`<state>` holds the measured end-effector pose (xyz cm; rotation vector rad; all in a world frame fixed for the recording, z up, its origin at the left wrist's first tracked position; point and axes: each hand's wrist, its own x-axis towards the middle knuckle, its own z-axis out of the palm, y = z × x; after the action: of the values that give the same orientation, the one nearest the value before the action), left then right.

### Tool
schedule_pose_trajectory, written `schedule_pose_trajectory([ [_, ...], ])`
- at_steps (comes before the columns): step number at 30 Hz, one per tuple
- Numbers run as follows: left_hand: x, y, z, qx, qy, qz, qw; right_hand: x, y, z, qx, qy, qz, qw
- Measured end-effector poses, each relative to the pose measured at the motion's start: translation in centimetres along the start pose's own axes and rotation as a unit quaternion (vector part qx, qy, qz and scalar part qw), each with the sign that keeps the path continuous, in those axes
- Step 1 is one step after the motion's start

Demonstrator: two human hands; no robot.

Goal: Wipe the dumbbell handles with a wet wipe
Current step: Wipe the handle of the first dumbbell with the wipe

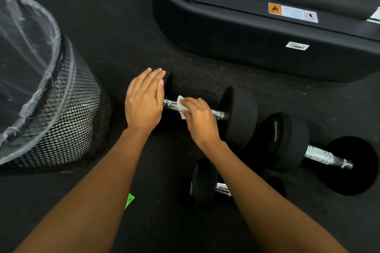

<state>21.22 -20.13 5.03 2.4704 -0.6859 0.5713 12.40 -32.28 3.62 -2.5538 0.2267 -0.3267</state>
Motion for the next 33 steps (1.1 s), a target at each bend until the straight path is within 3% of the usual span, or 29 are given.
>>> schedule_pose_trajectory([
  [5,0.0,-0.1,0.1,0.004,0.009,0.003,1.000,1.2,-0.8,0.9,-0.035,-0.020,0.042,0.998],
  [10,0.0,-0.1,0.0,0.004,0.002,0.002,1.000,3.0,-2.0,1.8,-0.056,-0.083,0.002,0.995],
  [14,0.0,-0.1,0.0,0.001,0.005,0.002,1.000,1.4,-0.6,0.5,-0.036,-0.036,-0.018,0.999],
  [19,0.1,0.1,-0.1,0.008,0.006,0.003,1.000,1.4,-0.7,0.6,-0.029,-0.041,0.019,0.999],
  [27,-0.1,-0.1,-0.1,0.013,0.002,0.003,1.000,2.1,-1.6,2.3,-0.085,-0.015,-0.051,0.995],
  [33,0.0,-0.1,0.1,0.010,0.004,0.003,1.000,0.8,-0.5,1.3,-0.082,0.010,-0.045,0.996],
])
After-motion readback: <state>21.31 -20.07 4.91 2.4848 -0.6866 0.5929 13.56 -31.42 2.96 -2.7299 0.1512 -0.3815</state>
